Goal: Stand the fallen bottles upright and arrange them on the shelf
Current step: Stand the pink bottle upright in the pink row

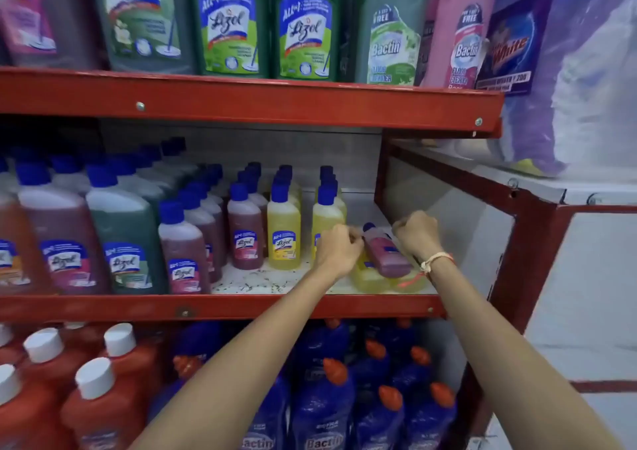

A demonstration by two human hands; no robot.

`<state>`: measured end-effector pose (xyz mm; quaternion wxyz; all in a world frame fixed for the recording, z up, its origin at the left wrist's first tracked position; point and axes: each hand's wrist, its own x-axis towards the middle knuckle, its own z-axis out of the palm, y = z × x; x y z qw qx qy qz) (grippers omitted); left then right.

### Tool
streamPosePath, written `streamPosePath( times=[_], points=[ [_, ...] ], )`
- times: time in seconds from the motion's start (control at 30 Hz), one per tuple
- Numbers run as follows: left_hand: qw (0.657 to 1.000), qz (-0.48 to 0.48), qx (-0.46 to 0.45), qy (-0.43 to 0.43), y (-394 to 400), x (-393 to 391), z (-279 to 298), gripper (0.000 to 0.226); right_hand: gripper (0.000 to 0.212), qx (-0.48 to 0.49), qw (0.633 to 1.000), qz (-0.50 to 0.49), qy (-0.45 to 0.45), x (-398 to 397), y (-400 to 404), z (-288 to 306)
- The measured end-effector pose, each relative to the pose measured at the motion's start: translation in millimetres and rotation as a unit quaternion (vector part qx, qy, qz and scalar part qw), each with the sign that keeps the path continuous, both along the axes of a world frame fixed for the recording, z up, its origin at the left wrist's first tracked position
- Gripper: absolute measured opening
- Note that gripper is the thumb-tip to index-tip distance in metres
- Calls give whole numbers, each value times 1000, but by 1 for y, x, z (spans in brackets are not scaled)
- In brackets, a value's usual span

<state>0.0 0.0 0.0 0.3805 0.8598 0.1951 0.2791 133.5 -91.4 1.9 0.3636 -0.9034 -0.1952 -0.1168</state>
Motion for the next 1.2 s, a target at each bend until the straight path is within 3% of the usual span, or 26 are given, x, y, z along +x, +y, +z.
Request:
streamPosePath(
  times=[0.13, 0.27, 0.43, 0.53, 0.67, 0.77, 0.9, 1.2],
  points=[
    [996, 42, -39, 66, -2, 25, -8, 26, 34, -61, 994, 15, 92, 17, -2, -9],
    [988, -4, -135, 79, 8, 54, -26, 31, 40, -80, 986, 47, 140, 18, -2, -7],
    [970, -41, -227, 75, 26, 80, -40, 39, 31, 61, 960, 94, 257, 20, -5, -8],
    [955, -43, -288, 49, 15, 54, -24, 28, 23, 140, 923, 113, 339, 5, -16, -3],
    [944, -61, -325, 1, 7, 28, -18, 35, 44, 181, 909, 137, 348, -19, -22, 4],
    [942, -67, -329, -27, 16, 2, -12, 47, 51, 204, 905, 158, 339, -41, -17, 9],
    [951, -77, -292, -71, 45, -33, -14, 46, 50, 231, 884, 205, 349, -72, 3, 12],
    [971, 0, -216, -103, 106, -99, -34, 49, 62, 265, 884, 212, 322, -127, 71, -11]
  ],
)
